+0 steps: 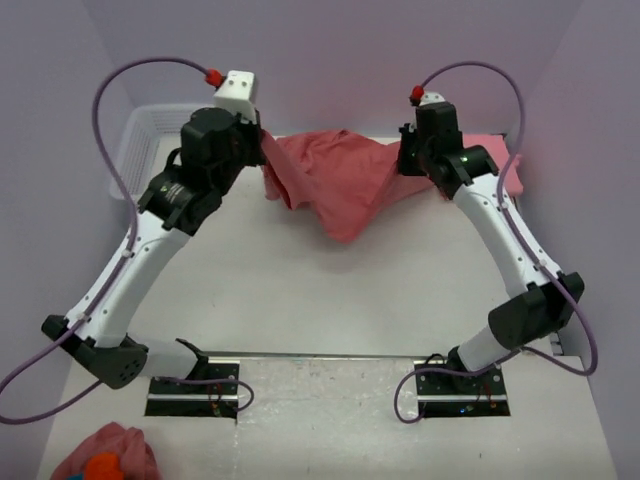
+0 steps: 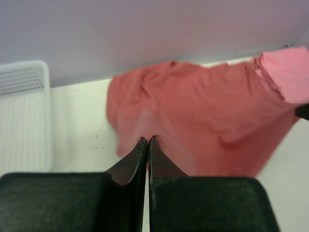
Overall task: Fold and stack the t-shirts
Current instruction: Flatten out the tshirt
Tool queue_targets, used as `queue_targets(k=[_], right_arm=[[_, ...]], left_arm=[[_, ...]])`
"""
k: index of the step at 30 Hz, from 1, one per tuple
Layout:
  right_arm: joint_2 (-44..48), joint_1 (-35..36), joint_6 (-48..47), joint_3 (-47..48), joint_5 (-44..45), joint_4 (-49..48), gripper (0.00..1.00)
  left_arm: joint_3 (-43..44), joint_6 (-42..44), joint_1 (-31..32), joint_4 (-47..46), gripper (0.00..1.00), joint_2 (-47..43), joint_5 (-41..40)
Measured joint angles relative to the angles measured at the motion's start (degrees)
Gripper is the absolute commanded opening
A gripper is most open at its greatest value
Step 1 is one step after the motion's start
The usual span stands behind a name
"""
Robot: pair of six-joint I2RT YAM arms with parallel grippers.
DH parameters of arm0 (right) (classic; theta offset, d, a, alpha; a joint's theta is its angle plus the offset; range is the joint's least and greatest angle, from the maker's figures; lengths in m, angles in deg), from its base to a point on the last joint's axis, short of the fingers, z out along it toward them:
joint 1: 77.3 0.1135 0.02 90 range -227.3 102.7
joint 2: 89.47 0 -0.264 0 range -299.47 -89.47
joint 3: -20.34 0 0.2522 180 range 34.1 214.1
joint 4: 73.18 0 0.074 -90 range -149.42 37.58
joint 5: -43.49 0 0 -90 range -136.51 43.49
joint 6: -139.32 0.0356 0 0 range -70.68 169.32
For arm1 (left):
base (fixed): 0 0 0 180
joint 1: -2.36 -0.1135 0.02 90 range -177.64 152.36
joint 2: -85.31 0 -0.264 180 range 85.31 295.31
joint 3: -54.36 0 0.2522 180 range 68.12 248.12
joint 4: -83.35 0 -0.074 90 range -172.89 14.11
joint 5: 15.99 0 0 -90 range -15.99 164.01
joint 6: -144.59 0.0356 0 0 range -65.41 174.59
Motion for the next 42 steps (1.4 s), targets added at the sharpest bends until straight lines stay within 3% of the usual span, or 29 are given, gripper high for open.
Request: queue_targets(k=[8, 10, 13, 16, 21, 27, 31, 38, 42], right_arm=[[10.6, -1.0, -0.7, 5.4, 5.2, -0.4, 0.00], [10.6, -0.4, -2.4, 11.6, 5.8, 0.9, 0.00], [9.0, 2.0, -6.9, 28.5, 7.5, 3.7, 0.00], [8.9, 6.0, -13.1, 44.5, 9.3, 2.1, 0.00], [20.2, 11.8, -21.0, 45.9, 10.5, -4.6, 0.00], [28.3, 12.9, -25.4, 44.1, 10.7, -14.1, 0.00], [20.6, 11.9, -29.8, 48.9, 11.9, -17.9, 0.00], [-6.0, 1.3, -30.3, 53.2, 6.8, -21.6, 0.00], [-18.8, -2.4, -30.4, 51.8, 4.3, -21.3, 0.00]], left_arm=[[7.9, 0.5, -1.7, -1.3, 0.00, -9.0, 1.5], [17.4, 1.0, -1.6, 0.1, 0.00, -7.2, 3.4], [32.1, 2.1, -1.7, -1.2, 0.00, -4.7, 6.5], [39.2, 3.2, -1.7, -4.0, 0.00, -6.3, 8.9], [41.7, 3.9, -2.6, -9.4, 0.00, -12.5, 12.5], [40.0, 3.7, -9.0, -15.0, 0.00, -14.2, 16.7], [42.3, 6.8, -9.7, -16.4, 0.00, -4.1, 14.5], [46.2, 11.9, -12.4, -16.4, 0.00, 24.0, 12.5], [45.2, 12.9, -16.9, -15.5, 0.00, 34.4, 13.0]])
